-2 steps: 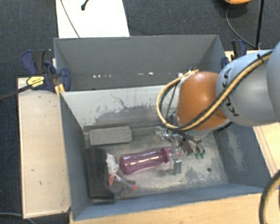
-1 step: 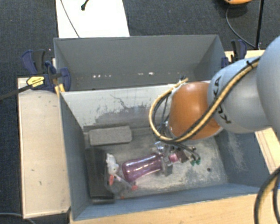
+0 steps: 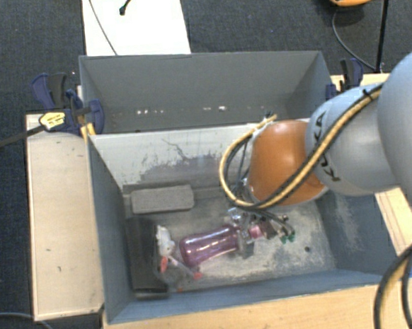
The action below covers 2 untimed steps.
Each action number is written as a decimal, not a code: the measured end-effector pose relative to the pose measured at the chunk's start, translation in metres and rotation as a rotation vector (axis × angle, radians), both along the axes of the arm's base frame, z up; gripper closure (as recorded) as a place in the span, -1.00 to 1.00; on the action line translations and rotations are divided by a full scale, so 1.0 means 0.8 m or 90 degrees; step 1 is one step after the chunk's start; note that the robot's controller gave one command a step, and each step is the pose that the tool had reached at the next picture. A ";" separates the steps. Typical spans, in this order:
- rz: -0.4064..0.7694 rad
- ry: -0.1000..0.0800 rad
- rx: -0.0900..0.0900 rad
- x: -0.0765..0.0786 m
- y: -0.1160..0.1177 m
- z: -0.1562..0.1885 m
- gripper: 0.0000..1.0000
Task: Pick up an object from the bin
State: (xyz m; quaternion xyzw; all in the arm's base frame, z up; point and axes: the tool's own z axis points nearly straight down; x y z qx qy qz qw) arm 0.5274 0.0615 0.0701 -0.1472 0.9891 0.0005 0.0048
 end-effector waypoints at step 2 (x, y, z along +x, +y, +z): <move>0.030 -0.001 0.000 0.029 -0.019 0.089 1.00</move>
Offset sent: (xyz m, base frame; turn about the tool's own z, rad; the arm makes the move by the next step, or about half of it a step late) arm 0.0000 0.0000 0.0000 0.0000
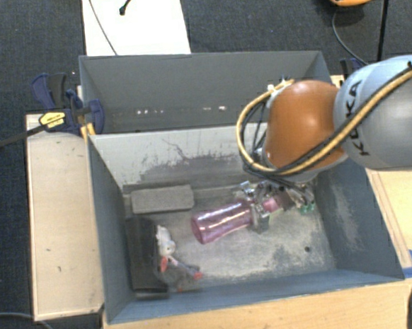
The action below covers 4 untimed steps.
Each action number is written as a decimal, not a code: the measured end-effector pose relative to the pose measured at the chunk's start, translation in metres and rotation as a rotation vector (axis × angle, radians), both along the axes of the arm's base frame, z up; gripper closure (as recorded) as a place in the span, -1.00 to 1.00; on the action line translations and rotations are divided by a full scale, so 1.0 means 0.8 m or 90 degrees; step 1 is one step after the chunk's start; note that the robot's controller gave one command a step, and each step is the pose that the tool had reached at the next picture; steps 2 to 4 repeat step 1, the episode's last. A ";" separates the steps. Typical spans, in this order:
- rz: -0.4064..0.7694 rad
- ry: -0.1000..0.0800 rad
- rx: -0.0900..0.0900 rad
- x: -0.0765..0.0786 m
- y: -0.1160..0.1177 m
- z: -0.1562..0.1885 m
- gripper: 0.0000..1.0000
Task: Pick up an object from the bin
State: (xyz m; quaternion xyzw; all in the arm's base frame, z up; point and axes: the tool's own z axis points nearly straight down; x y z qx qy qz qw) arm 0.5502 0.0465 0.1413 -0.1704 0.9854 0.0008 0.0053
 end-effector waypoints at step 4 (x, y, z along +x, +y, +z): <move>0.446 -0.005 -0.004 0.002 -0.011 0.109 1.00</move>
Offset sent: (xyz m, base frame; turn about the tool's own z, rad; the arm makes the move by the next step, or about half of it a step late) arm 0.0000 0.0000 0.0000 0.0000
